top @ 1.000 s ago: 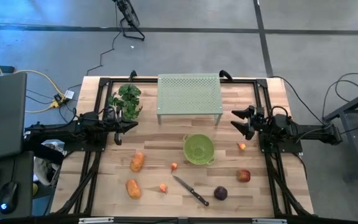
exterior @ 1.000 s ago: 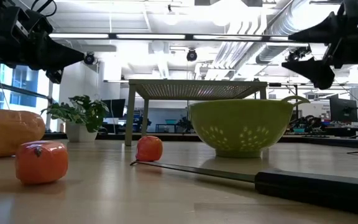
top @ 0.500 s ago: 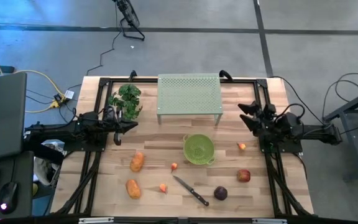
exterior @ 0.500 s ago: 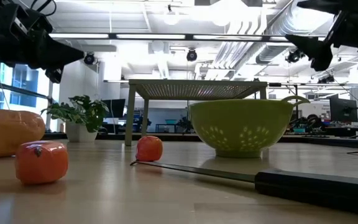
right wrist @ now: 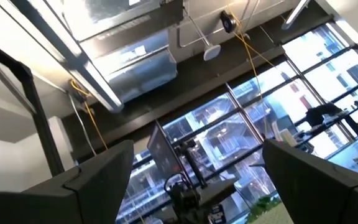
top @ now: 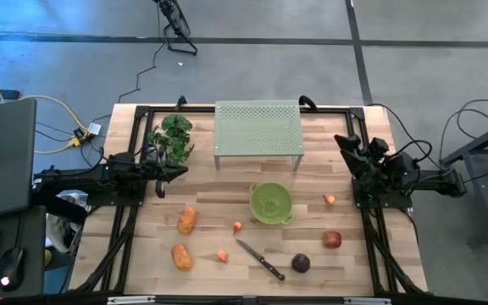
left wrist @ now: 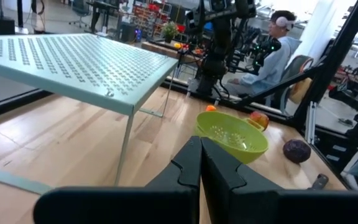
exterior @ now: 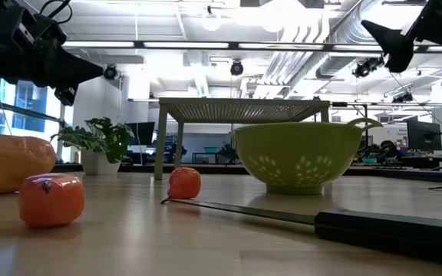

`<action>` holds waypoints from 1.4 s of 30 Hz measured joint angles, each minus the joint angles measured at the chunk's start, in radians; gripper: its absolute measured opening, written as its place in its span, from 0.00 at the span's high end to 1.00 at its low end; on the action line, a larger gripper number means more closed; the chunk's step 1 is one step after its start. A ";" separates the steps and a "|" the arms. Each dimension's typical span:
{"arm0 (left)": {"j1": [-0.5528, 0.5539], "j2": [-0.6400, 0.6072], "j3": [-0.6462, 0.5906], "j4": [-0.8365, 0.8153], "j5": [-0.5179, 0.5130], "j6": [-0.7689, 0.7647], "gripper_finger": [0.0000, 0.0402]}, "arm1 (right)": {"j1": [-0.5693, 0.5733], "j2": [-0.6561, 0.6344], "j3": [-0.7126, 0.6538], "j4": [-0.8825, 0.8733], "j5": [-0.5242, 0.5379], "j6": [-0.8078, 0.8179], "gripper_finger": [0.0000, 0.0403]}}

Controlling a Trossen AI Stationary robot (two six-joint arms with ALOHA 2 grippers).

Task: Pick & Place Fruit
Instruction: Put the green strainer bowl on the top shelf

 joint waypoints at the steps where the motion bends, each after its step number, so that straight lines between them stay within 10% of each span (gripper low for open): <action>1: 0.000 0.000 0.001 0.002 0.000 0.007 0.99 | 0.000 0.003 0.006 -0.003 0.000 0.000 0.13; 31: 0.000 0.000 0.002 0.040 -0.004 0.133 0.99 | 0.093 0.517 0.379 -0.163 0.007 -0.019 0.13; 42: 0.000 0.000 0.002 0.040 -0.014 0.133 0.99 | 0.204 0.653 0.554 -0.435 0.189 -0.014 0.13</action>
